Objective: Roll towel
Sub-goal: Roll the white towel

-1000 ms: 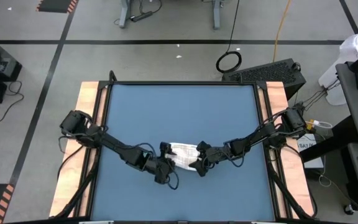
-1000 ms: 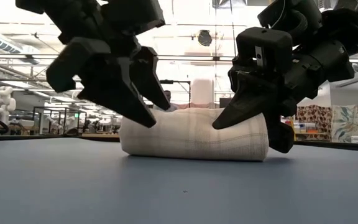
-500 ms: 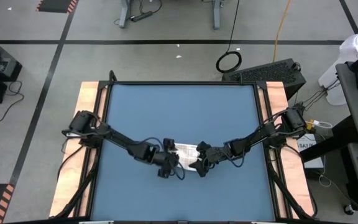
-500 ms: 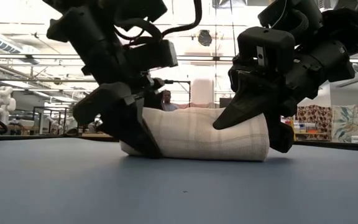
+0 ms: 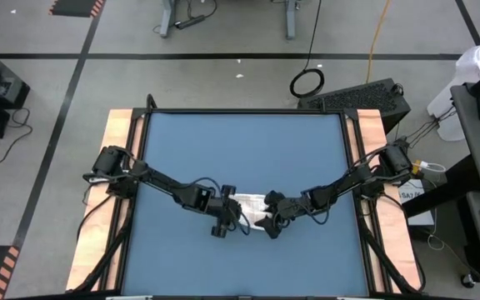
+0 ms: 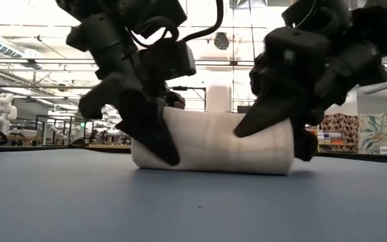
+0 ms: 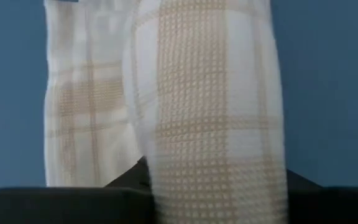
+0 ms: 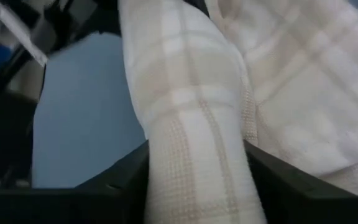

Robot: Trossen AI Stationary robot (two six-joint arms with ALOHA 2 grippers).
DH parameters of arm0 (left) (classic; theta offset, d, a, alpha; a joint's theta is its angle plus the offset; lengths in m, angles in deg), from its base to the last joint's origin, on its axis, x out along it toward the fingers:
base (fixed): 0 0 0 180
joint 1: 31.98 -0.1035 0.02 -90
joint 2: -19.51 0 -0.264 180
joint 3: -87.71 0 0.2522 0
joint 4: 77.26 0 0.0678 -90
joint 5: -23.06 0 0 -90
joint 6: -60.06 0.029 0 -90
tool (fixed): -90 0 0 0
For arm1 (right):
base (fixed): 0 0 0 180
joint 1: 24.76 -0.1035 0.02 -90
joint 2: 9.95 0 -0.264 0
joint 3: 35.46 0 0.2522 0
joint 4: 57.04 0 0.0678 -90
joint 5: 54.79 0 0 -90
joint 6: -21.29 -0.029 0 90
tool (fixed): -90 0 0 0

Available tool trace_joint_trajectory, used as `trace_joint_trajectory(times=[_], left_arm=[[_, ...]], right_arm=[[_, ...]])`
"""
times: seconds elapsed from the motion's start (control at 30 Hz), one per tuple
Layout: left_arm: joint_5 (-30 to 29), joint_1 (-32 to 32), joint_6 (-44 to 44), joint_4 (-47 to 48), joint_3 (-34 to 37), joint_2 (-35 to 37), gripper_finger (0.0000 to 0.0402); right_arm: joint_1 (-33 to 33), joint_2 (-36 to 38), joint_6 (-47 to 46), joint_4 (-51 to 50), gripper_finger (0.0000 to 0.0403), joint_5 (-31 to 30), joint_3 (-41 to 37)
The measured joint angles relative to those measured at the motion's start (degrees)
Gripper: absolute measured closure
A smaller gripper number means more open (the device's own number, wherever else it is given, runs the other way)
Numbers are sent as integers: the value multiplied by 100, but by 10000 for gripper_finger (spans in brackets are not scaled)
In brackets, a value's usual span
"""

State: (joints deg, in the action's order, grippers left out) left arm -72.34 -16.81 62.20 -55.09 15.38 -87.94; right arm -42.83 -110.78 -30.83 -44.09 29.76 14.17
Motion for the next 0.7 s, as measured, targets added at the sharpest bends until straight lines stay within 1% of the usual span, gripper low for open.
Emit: trace_joint_trajectory(times=[0.13, 0.2, 0.23, 0.33, 0.43, 0.57, 0.7], left_arm=[[1240, -199, -243, -68, -5, 8, 279], [1878, -310, -454, -54, -2, 5, 279], [2084, -359, -492, -44, -2, -11, 279], [2202, -433, -687, -45, -4, -38, 279], [2306, -440, -909, -39, -2, -40, 279], [2344, -435, -1100, -28, 2, -45, 278], [2353, -434, -1463, -14, 4, -47, 278]], right_arm=[[-106, 516, 845, -191, 168, -92, -21], [-246, 851, 1481, -348, 160, -512, -25], [-352, 1000, 1791, -372, 158, -825, -22], [-770, 1226, 2729, -396, 153, -1845, -14], [-1206, 1200, 3341, -204, 144, -2601, -12], [-1562, 808, 3582, 61, 114, -3037, -8], [-1784, 251, 3780, 691, 72, -3361, 1]])
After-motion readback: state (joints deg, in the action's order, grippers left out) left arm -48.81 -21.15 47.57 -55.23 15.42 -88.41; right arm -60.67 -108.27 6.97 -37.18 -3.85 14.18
